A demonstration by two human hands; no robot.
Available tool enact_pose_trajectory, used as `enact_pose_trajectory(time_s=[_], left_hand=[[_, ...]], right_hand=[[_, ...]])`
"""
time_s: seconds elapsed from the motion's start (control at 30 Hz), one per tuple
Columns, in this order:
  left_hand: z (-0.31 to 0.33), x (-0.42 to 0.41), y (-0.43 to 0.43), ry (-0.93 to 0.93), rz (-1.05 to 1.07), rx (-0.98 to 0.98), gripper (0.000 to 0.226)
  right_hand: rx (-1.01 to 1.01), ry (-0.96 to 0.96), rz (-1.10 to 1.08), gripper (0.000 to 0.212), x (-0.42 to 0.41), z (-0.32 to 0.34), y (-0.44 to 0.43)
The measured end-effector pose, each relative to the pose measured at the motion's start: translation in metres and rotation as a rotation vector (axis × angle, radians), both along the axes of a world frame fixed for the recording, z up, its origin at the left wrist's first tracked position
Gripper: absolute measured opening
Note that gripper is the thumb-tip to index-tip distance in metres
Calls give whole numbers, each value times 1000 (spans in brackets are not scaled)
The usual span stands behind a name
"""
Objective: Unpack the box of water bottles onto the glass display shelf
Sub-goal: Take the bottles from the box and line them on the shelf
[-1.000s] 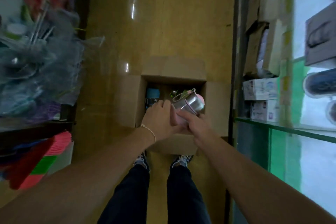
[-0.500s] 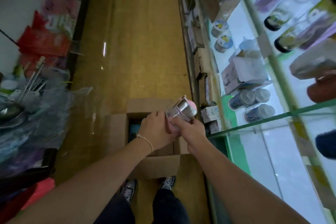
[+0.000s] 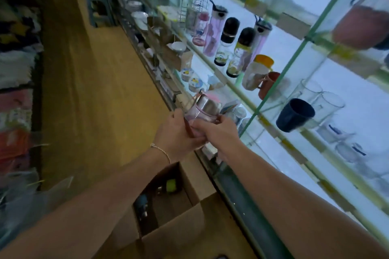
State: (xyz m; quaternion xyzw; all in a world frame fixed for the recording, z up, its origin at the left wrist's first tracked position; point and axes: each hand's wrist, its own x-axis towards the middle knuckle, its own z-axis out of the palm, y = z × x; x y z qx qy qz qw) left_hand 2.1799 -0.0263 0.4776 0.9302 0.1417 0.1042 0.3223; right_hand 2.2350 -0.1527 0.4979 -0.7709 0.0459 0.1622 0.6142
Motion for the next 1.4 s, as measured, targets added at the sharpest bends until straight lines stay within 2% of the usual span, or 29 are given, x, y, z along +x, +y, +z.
enact_pose_trajectory(time_s=[0.13,0.3,0.4,0.63,0.83,0.97,1.1,1.4], left_hand=[[46,17,-29,-107,-110,-62,73],[114,35,-86,-301,-190,-82,62],[156,31,-127,-430,-234,-66,67],[213,31,-223,-566,-319,-129,74],[231,33,-287,-632,-421,-139,57],[240,34,-323,-653,-476,-132,69],[250,21,-359,-676,-511,-113,66],[259,23,-432,-647,-573,-64,61]], right_hand=[[-12,-123,-100,80,-4,54,-38],[3,-291,-227,65,-6,124,-93],[-23,-376,-274,54,-10,164,-131],[-104,-513,-358,67,-23,228,-226],[-102,-557,-422,59,-40,252,-291],[-98,-590,-466,67,-50,261,-326],[-138,-599,-512,64,-57,266,-362],[-149,-598,-644,79,-61,270,-428]])
